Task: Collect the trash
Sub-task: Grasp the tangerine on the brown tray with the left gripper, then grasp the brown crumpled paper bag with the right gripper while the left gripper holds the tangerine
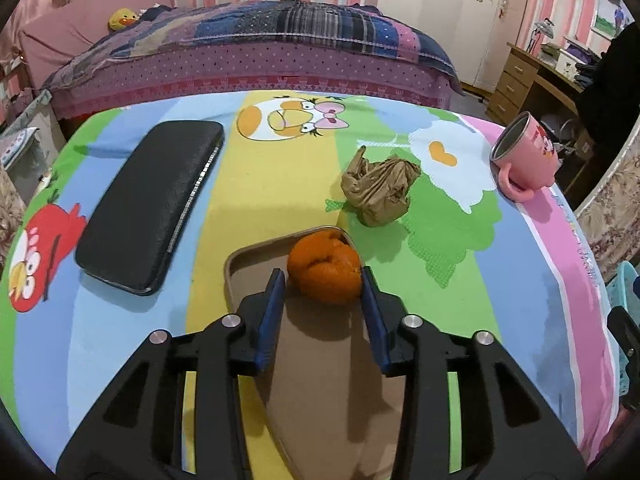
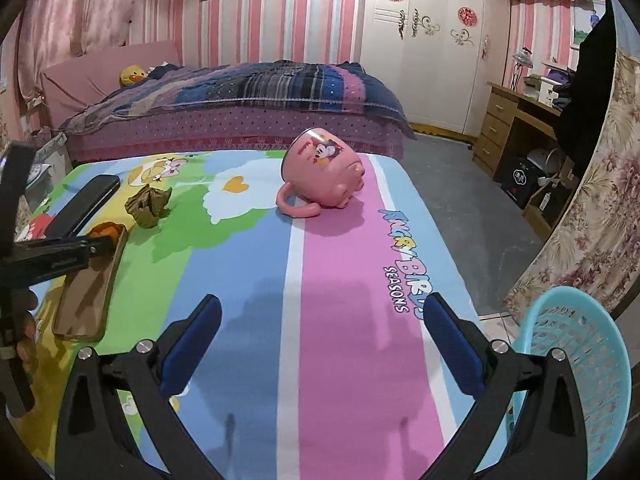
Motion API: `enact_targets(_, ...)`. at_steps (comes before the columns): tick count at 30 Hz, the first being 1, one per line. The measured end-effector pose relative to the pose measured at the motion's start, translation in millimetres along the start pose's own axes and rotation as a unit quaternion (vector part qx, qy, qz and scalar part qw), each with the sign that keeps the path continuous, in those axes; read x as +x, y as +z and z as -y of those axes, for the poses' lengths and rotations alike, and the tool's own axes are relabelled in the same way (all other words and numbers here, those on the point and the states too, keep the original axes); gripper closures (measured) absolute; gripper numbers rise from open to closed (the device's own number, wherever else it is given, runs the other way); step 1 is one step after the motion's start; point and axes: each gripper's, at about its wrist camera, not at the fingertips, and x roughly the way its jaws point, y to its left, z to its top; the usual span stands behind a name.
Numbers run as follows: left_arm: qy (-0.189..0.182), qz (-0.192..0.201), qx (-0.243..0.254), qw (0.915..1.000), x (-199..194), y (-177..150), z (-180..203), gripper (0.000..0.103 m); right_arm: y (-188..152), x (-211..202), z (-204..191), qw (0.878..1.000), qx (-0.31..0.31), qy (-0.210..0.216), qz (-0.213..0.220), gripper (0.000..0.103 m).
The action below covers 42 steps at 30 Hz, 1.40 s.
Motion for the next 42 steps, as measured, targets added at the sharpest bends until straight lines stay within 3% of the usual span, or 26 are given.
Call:
enact_targets(4, 0.003, 0.006, 0.003, 1.0000, -13.4, 1.6, -6.9, 0.078, 1.4, -0.8, -4.2, 1.000, 0.004, 0.008, 0.001, 0.005)
enact_targets(7, 0.041, 0.031, 0.006, 0.9987, -40.3, 2.1, -20.6, 0.078, 9.5, 2.5, -14.7, 1.000, 0.005, 0.021, 0.008, 0.004)
enact_targets(9, 0.088, 0.047, 0.018, 0.9949, -55.5, 1.2, -33.7, 0.078, 15.0, 7.0, -22.5, 0.999, 0.002, 0.031, 0.008, 0.004)
enact_targets(13, 0.142, 0.066, 0.017, 0.9874, -69.1, 2.8, -75.4, 0.078, 28.9, 22.8, -54.0, 0.999, -0.027, 0.044, 0.014, 0.004)
enact_targets(19, 0.182, 0.061, -0.037, 0.9808, -71.6, 3.9, -144.8, 0.078, 44.1, 54.8, -108.3, 0.994, -0.077, 0.072, 0.007, 0.005)
enact_targets(24, 0.183, 0.056, -0.077, 0.9784, -71.4, 2.0, -174.0, 0.078, 45.7, 81.4, -153.3, 0.986, -0.145, 0.085, 0.006, 0.005)
enact_targets(28, 0.178, 0.059, -0.088, 0.9782, -73.4, 3.7, -175.0, 0.078, 42.9, 88.3, -178.3, 0.976, -0.199, 0.086, 0.000, 0.006)
enact_targets(33, 0.177, 0.067, -0.077, 0.9789, -75.8, 4.9, -165.8, 0.078, 62.3, 87.3, -169.3, 0.983, -0.145, 0.112, 0.008, 0.005)
enact_targets(38, 0.176, 0.068, -0.070, 0.9795, -76.4, 4.5, -160.0, 0.078, 72.5, 106.2, -180.5, 0.982, -0.147, 0.115, -0.009, 0.006)
enact_targets(39, 0.177, 0.068, -0.068, 0.9794, -76.2, 4.2, -160.2, 0.078, 72.2, 112.8, -184.1, 0.981, -0.150, 0.120, -0.019, 0.011)
enact_targets(41, 0.179, 0.069, -0.065, 0.9792, -76.1, 4.3, -159.0, 0.078, 69.6, 124.0, -188.1, 0.977, -0.157, 0.139, -0.047, 0.049)
enact_targets(42, 0.179, 0.069, -0.064, 0.9794, -76.5, 4.6, -158.5, 0.078, 68.3, 122.7, -186.9, 0.976, -0.156, 0.143, -0.046, 0.050)
